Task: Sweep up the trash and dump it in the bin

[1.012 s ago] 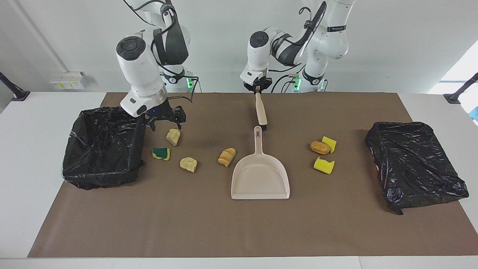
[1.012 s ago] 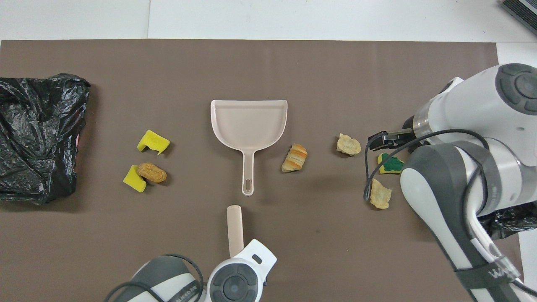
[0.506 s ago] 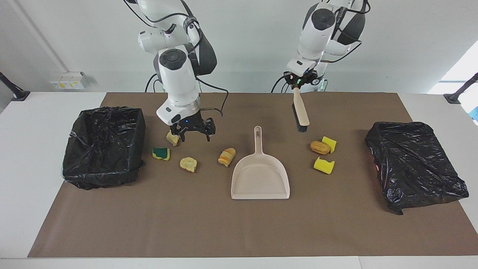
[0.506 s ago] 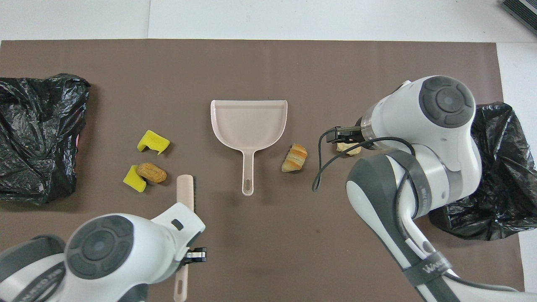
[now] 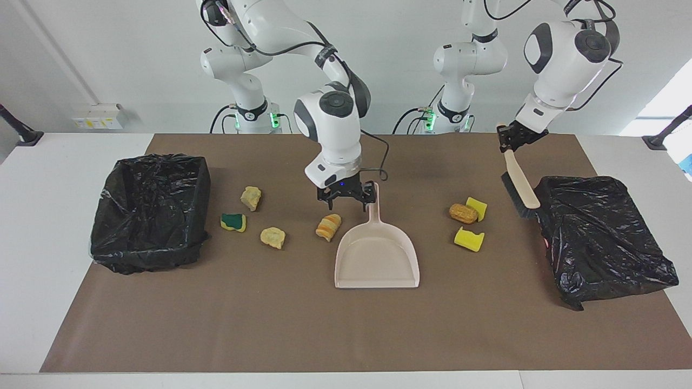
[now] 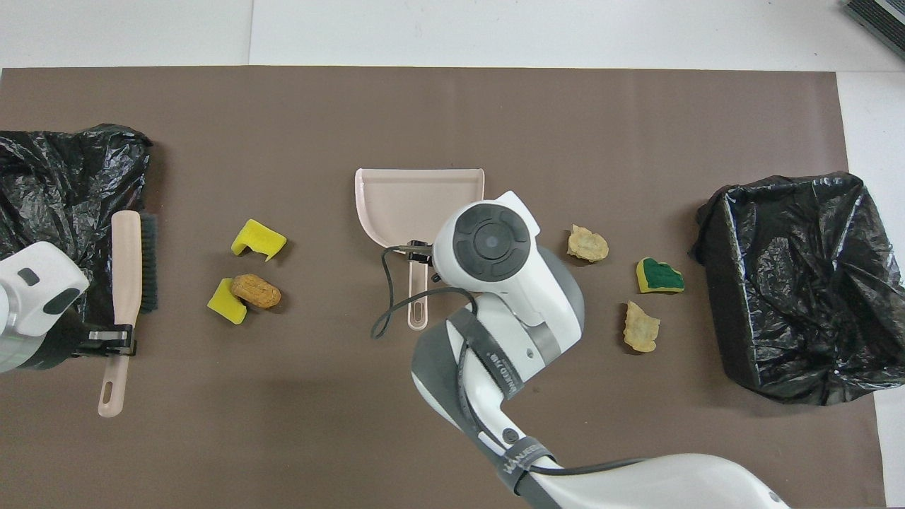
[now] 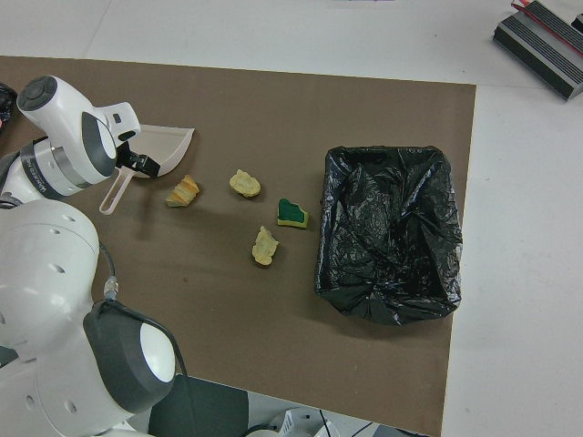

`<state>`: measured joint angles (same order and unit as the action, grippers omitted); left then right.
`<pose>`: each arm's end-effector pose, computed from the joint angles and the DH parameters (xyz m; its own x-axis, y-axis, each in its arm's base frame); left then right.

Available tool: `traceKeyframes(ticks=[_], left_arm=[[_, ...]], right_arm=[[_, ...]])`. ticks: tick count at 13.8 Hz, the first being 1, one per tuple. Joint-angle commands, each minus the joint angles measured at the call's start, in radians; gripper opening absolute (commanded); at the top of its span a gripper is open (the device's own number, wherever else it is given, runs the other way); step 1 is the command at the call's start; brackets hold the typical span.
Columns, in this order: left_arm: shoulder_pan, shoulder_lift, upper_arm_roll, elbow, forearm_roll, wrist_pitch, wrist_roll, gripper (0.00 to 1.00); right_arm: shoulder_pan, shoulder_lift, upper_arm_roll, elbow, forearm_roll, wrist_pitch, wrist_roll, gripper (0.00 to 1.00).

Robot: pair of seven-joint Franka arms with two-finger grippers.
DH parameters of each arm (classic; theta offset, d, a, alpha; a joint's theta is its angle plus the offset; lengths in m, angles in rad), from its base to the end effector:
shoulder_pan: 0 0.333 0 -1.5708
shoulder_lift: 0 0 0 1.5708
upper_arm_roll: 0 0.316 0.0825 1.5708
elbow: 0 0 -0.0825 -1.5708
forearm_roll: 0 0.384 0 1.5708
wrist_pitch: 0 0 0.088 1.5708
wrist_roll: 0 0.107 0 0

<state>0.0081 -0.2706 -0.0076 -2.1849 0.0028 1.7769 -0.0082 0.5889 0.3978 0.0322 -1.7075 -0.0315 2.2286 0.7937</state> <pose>0.4569 0.0003 0.4899 0.9905 0.0087 -0.1369 0.0080 -1.0000 -0.0058 0.5479 0.3882 0.3725 0.9823 -0.1605 0.0968 -0.1533 -0.9851 -0.0775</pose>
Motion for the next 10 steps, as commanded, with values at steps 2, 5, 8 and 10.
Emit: traceKeyframes(ticks=[2, 5, 8, 10], left_arm=[[0.007, 0.085, -0.018, 0.051, 0.06, 0.004, 0.005, 0.0], [-0.002, 0.108, -0.018, 0.034, 0.06, 0.004, 0.005, 0.0], [-0.002, 0.107, -0.02, 0.031, 0.06, -0.002, 0.004, 0.0], [-0.004, 0.099, -0.02, 0.017, 0.06, 0.001, 0.005, 0.0]], right_arm=[[0.049, 0.052, -0.001, 0.037, -0.053, 0.035, 0.071, 1.0], [0.066, 0.044, -0.001, 0.023, -0.054, 0.033, 0.065, 0.87], [0.074, 0.036, -0.001, 0.009, -0.056, 0.036, 0.035, 0.46], [0.075, 0.033, 0.0, 0.002, -0.056, 0.032, 0.019, 0.39]])
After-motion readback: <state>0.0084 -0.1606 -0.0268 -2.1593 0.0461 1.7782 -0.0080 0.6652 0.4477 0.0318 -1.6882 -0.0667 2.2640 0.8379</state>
